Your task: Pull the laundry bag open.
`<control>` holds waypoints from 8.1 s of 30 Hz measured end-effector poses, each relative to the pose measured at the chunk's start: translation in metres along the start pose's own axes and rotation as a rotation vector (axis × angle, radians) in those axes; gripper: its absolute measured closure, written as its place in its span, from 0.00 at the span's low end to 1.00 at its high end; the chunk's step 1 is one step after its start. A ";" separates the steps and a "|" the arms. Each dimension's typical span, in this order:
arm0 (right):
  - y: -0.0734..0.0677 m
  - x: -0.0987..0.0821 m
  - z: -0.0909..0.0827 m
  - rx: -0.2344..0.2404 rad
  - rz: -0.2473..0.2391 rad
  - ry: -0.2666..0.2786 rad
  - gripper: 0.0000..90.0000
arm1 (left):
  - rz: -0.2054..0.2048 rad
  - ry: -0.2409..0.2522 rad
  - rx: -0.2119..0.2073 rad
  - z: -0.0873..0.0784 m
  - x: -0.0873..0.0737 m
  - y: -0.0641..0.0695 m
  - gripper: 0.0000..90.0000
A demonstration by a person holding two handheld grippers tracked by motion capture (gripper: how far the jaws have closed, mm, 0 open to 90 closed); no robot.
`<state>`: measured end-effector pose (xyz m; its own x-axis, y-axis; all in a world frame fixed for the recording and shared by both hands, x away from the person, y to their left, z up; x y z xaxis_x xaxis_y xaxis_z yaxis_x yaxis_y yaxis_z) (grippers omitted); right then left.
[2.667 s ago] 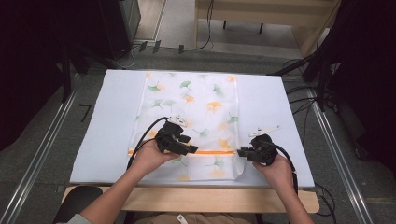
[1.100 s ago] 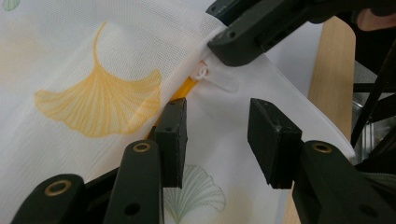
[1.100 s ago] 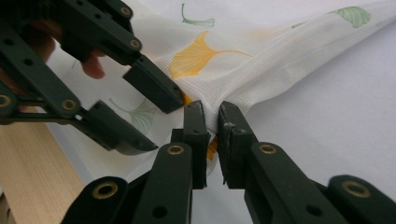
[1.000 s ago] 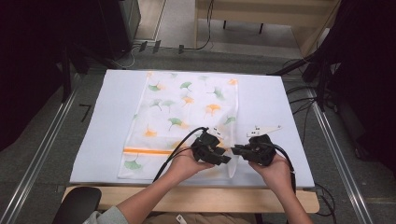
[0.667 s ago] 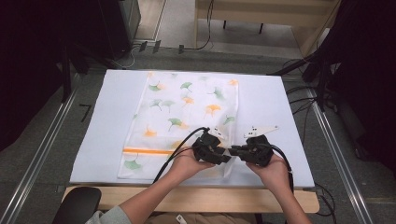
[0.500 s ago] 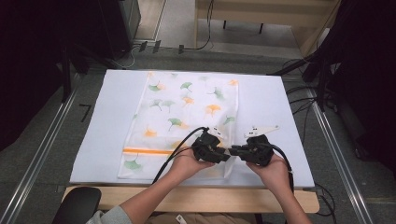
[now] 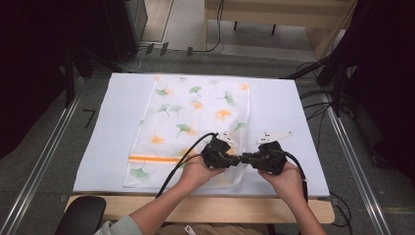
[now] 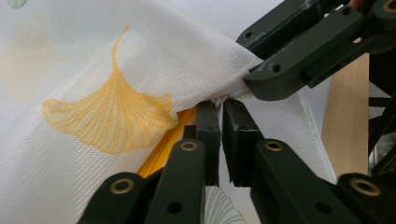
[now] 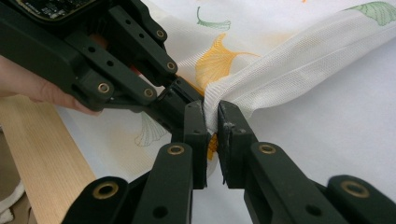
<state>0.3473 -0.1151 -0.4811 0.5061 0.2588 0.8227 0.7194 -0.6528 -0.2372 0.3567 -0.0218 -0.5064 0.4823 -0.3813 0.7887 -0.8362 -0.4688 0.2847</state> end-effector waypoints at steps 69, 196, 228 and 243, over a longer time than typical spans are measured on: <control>0.003 -0.001 -0.005 0.007 -0.008 -0.002 0.94 | -0.087 -0.042 0.047 -0.029 -0.015 -0.026 1.00; 0.010 -0.001 -0.005 0.021 -0.030 -0.038 0.94 | -0.123 -0.136 0.163 -0.102 -0.048 -0.062 1.00; 0.012 -0.003 -0.002 0.015 -0.040 -0.066 0.94 | -0.234 -0.121 0.238 -0.128 -0.063 -0.074 1.00; 0.011 -0.004 0.000 0.019 -0.043 -0.071 0.94 | -0.238 -0.136 0.234 -0.127 -0.065 -0.077 1.00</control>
<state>0.3530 -0.1231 -0.4867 0.5065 0.3371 0.7936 0.7501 -0.6261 -0.2128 0.3562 0.1406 -0.5102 0.7000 -0.3346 0.6309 -0.6213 -0.7209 0.3071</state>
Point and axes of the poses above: each handheld gripper's, and its own axes: z roughly forward along the jaws, x roughly out of its top, y roughly to its right, the point moved 8 cm from there along z, roughly forward along the jaws, and after that the axes turned 13 degrees about y, right-handed, at the moved point
